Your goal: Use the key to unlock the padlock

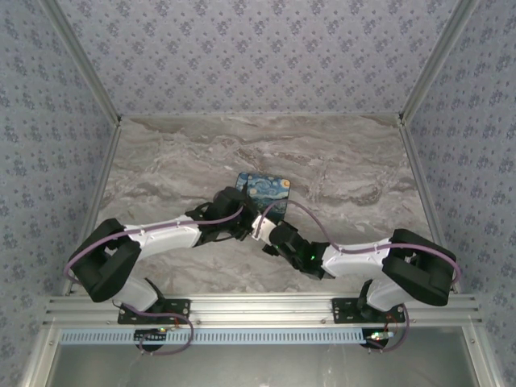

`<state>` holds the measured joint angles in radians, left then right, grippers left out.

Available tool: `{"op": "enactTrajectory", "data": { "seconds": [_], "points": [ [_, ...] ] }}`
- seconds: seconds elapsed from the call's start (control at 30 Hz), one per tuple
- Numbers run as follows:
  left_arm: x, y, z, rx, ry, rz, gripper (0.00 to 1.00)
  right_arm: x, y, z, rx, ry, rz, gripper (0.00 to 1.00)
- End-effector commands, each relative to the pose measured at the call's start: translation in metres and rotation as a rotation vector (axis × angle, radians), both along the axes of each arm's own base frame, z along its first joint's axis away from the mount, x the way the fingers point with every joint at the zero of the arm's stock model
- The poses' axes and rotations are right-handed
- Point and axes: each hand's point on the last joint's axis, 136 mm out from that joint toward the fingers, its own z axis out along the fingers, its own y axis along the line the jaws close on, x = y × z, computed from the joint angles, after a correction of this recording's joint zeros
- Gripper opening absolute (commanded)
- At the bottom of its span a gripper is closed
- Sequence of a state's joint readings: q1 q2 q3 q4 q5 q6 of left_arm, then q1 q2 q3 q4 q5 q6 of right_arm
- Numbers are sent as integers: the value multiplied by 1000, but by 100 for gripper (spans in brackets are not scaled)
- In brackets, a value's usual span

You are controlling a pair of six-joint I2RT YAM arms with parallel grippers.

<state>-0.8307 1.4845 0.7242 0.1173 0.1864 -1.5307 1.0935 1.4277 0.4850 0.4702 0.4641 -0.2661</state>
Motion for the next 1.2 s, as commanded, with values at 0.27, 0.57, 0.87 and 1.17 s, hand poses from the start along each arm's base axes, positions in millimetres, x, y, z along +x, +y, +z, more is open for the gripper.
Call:
{"op": "enactTrajectory", "data": {
  "seconds": [0.27, 0.57, 0.87, 1.17],
  "points": [
    [5, 24, 23, 37, -99, -3, 37, 15, -19, -12, 87, 107, -108, 0],
    [15, 81, 41, 137, -208, 59, 61, 12, -24, -22, 230, 270, -98, 0],
    [37, 129, 43, 282, -300, 101, 89, 16, -31, -26, 496, 556, -126, 0],
    [77, 116, 43, 302, -386, -9, 99, 29, -56, -31, 708, 736, -256, 0]
  ]
}}
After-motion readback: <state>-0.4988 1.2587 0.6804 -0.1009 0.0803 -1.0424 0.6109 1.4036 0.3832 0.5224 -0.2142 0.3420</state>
